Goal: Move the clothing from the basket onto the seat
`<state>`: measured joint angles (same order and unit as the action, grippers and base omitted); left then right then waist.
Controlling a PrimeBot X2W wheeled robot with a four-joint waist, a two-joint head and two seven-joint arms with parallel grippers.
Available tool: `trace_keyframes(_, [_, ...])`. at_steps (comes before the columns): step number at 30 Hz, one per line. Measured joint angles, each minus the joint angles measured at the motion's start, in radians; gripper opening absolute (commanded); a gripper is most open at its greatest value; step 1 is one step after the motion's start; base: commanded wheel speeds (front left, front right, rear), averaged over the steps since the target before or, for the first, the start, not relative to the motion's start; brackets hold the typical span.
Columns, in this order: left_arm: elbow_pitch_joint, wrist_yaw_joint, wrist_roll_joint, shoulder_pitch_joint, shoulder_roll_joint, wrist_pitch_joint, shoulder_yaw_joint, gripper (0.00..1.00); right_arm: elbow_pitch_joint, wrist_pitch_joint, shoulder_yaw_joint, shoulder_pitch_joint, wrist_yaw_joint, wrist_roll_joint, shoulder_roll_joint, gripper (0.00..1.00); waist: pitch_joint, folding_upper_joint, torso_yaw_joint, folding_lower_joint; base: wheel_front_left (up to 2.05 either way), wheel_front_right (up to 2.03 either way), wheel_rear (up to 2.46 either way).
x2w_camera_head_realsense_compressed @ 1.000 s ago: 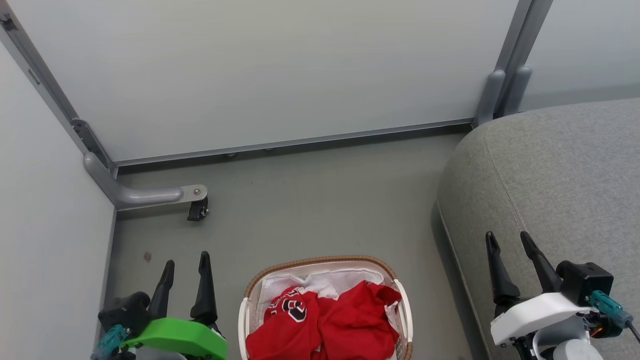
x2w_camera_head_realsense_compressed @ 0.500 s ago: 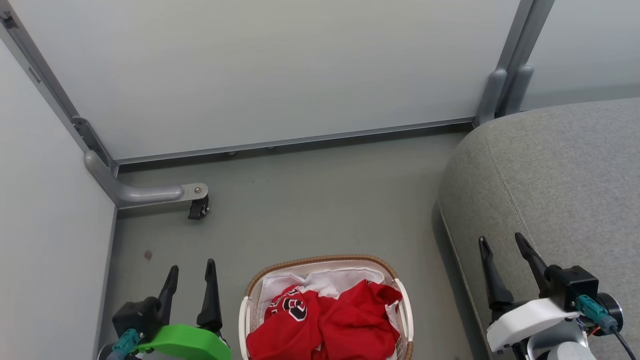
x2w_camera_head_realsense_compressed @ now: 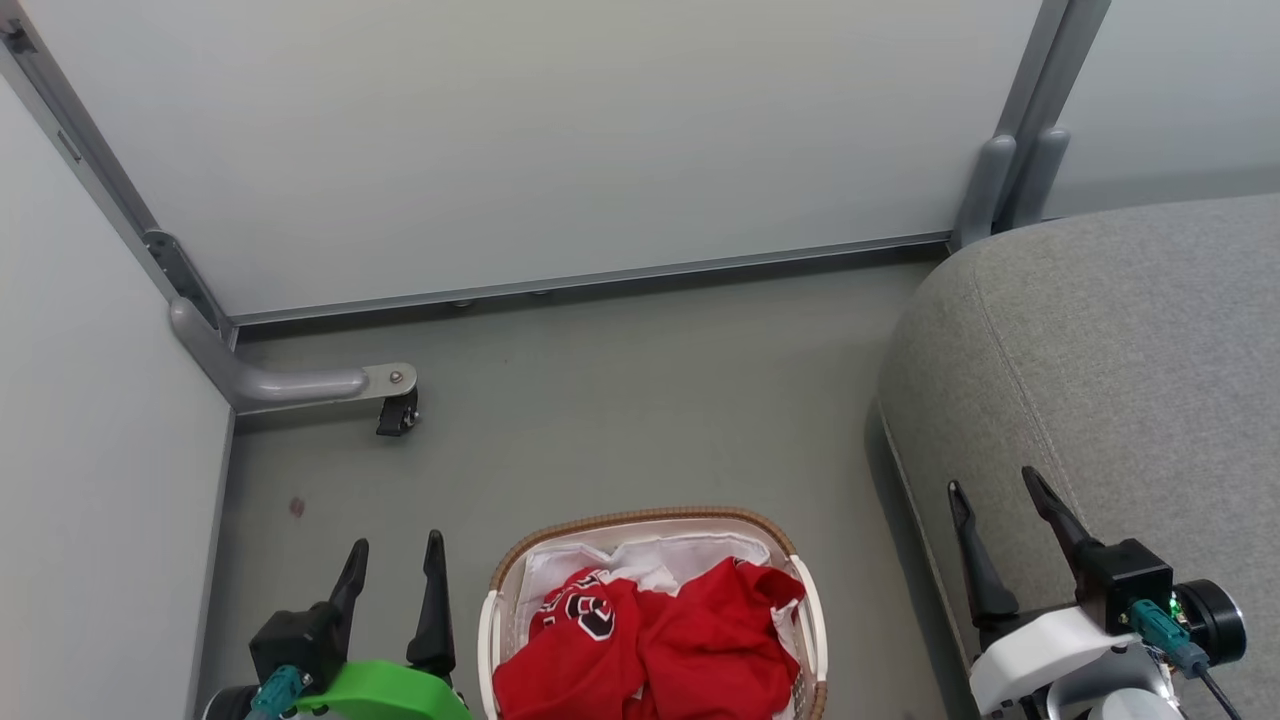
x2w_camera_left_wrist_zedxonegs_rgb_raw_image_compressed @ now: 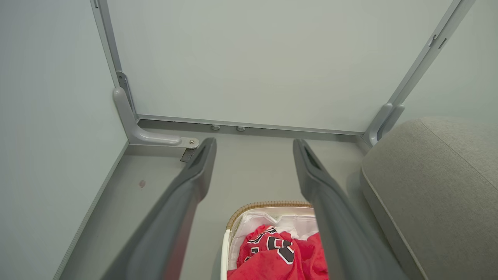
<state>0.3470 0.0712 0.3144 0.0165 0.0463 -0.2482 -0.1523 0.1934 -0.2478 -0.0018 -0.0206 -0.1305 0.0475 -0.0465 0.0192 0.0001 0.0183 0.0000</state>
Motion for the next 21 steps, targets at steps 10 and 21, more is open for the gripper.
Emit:
trace_keyframes(10, [0.015,0.000,-0.037,0.000,0.000,-0.016,-0.009,1.00,0.006,-0.014,0.000,0.002,0.000,-0.051,-0.001,1.00,0.002,0.0000,0.002,0.0000,0.00,0.00,0.00])
trace_keyframes(21, [0.018,0.001,-0.036,0.000,0.000,-0.016,-0.011,1.00,0.020,-0.014,-0.002,0.002,0.000,-0.046,-0.001,1.00,0.004,0.0000,0.002,0.0000,0.00,0.00,0.00])
